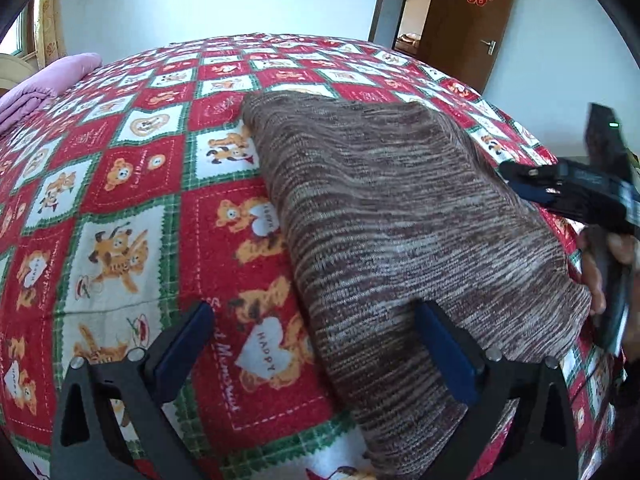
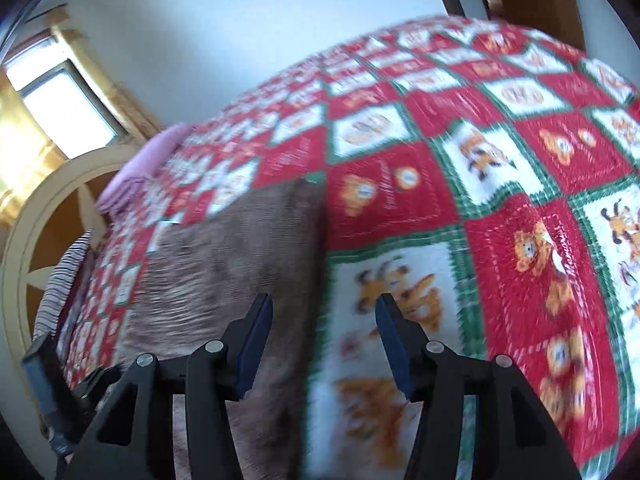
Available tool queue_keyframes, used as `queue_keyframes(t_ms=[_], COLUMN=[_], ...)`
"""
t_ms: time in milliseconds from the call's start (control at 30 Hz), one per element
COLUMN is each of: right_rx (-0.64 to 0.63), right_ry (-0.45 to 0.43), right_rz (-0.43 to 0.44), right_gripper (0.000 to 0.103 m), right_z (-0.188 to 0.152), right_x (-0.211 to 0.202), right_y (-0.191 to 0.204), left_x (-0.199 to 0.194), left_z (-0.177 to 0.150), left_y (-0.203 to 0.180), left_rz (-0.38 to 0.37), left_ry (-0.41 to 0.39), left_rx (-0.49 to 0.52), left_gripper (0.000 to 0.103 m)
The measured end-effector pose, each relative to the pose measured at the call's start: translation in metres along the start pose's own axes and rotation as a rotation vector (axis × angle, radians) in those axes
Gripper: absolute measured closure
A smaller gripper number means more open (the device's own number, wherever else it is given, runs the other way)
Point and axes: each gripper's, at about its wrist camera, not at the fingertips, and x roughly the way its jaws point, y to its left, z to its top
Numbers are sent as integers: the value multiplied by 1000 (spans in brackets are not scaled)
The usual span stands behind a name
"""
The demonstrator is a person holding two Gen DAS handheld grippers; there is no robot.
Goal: Fold small clothes
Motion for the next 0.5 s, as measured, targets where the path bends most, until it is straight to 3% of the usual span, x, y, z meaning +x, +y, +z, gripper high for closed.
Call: queue_keyframes(t_ms=[500], right_rx=[-22], right_ry=[41], right_rz=[125], right_gripper=[48], right_z=[37], right_x=[44], right_y=[9], left_x=[2], left_z=[1], left_y=[0], left_rz=[-26], left_ry=[0], left_rx=[2], left_gripper=[0])
